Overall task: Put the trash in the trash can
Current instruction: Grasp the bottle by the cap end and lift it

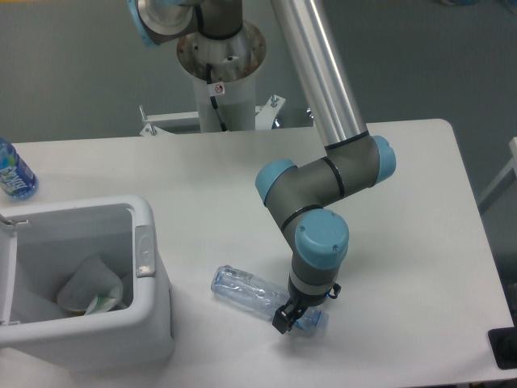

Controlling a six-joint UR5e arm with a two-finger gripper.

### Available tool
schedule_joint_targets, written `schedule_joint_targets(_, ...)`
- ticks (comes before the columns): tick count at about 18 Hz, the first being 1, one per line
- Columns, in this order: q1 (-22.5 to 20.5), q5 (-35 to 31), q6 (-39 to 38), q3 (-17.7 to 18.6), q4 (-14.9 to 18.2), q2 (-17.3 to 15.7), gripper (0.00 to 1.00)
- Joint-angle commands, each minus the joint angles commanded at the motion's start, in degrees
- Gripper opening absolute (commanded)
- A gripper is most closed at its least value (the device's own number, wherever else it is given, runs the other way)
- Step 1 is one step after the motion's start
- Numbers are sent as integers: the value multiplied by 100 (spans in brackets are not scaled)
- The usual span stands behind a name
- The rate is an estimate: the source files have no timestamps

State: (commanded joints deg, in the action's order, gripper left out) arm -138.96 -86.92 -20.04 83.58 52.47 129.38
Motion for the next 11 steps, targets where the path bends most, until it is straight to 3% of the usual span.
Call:
schedule_joint_targets(5, 9, 9, -9, 0, 9, -9, 64)
schedule_joint_targets(11, 9, 9, 0, 53, 0, -79, 62)
